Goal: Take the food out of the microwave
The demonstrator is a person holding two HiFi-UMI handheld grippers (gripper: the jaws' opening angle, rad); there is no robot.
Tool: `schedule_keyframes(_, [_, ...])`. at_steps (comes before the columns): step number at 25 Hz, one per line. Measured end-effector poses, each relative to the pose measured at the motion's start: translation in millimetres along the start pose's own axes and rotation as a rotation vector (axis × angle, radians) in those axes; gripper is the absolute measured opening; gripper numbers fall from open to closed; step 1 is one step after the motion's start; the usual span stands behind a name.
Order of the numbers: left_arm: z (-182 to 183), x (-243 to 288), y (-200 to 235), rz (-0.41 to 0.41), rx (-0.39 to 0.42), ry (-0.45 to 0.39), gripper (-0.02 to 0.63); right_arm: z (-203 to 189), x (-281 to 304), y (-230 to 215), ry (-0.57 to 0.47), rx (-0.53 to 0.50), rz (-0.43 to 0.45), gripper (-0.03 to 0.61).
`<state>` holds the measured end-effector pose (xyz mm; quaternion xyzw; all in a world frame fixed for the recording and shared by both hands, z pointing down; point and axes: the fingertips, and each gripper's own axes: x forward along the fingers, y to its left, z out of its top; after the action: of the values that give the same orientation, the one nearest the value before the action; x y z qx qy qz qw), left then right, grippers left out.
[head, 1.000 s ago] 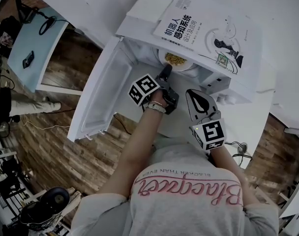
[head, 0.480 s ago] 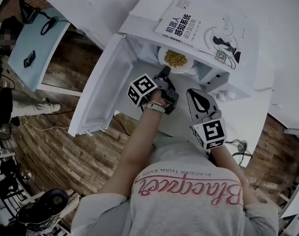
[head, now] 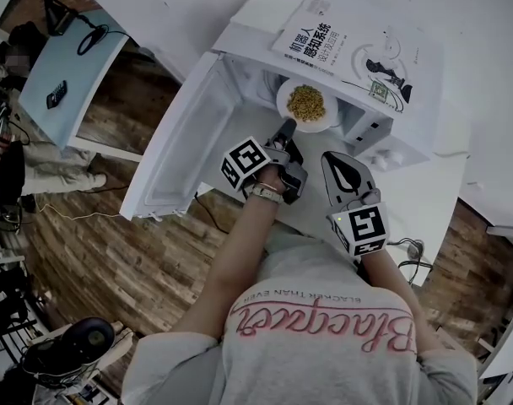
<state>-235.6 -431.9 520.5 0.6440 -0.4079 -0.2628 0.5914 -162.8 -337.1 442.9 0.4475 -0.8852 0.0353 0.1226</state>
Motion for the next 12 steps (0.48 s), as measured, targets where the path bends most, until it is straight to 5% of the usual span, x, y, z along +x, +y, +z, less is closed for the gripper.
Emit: schedule_keyframes(12, [-27.0,-38.8,-18.2,-0.037,-0.014,-0.047,0.010,14.1,-35.2,-1.0,-0.052,-0.010,-0.010,0.009])
